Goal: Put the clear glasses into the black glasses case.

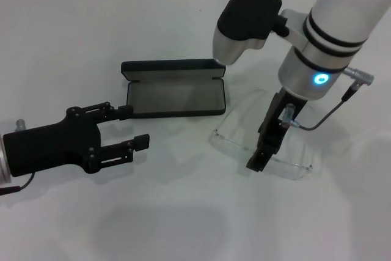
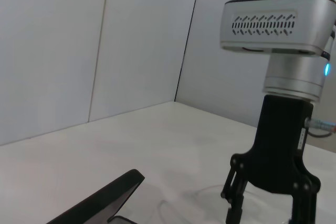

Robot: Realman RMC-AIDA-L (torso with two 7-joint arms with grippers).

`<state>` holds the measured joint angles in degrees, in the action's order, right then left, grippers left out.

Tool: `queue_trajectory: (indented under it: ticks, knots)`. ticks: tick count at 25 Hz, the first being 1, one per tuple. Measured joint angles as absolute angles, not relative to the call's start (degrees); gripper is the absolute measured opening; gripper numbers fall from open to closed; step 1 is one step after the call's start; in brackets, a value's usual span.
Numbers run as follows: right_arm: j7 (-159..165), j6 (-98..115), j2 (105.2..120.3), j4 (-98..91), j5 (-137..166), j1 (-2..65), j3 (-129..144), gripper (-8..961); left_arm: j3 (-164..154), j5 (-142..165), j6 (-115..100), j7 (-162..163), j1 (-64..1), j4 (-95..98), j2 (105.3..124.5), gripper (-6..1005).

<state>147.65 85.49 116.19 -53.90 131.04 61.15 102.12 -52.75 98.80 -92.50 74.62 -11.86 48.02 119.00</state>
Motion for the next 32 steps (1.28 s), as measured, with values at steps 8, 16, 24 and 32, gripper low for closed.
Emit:
queue_trajectory:
  ticks: [8, 16, 24, 32]
  knots:
    - [147.84, 83.06, 116.19, -52.52, 128.11, 61.12, 105.25, 659, -52.72, 98.83, -92.4, 74.62, -12.09, 47.98, 119.19, 700]
    - [147.51, 81.01, 116.19, -52.49, 128.55, 61.33, 108.37, 634, -52.73, 98.83, -92.37, 74.53, -12.06, 47.99, 119.3, 694]
    - [147.76, 80.86, 116.19, -53.05, 128.68, 61.08, 109.46, 380, -52.74, 98.79, -92.36, 74.53, -11.94, 47.99, 119.36, 687]
    - [148.61, 82.81, 116.19, -56.72, 130.63, 60.37, 108.7, 150, -52.56, 98.05, -92.84, 74.59, -11.37, 48.08, 119.27, 681]
